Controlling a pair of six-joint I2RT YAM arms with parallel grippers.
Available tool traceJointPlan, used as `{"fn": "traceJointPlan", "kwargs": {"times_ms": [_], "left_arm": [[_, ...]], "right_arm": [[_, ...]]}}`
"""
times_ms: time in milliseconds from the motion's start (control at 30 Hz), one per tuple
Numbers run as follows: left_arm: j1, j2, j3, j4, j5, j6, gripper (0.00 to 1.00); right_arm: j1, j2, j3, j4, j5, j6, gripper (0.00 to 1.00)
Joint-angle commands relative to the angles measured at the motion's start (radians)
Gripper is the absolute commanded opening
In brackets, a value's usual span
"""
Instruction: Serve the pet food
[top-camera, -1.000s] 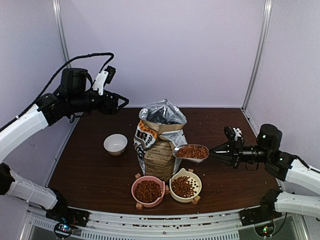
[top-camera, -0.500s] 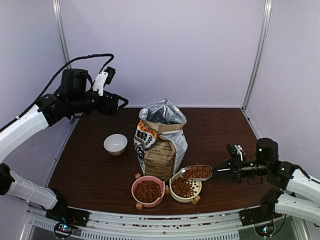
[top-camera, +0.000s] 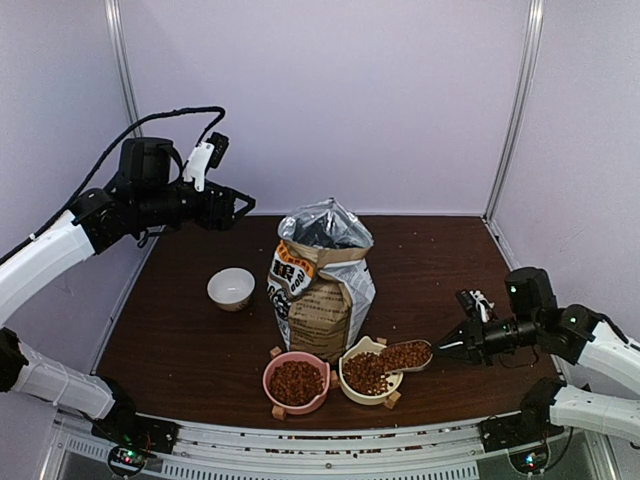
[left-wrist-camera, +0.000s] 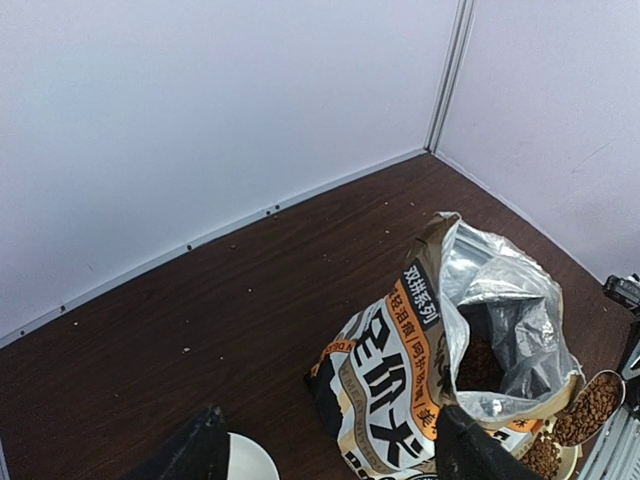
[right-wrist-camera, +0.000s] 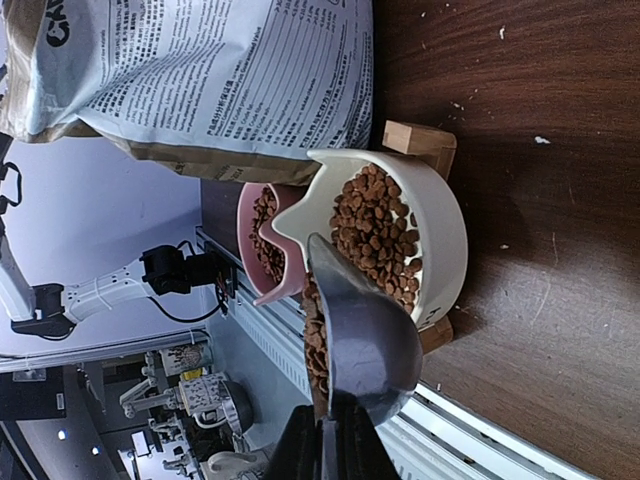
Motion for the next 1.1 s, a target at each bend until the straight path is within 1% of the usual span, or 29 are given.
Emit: {"fn": "traceJointPlan", "kwargs": {"times_ms": [0,600,1067], "left_arm": [[0.007,-0.018,-0.003,0.050,-0.009,0.015,0.73],[0.008,-0.018,0.000,0.050,0.003,0.012,0.73],[0.008,-0.033,0.004,0.044,-0.006,0.021,0.74]], "right_arm": [[-0.006,0.025,0.081,-0.108,0.034,-0.092,0.00],[-0.009,0.159,0.352,-0.406,0.111,-0.231,0.00],[-0.008,0.252,0.545,-0.601,0.145,-0.320,0.00]]}}
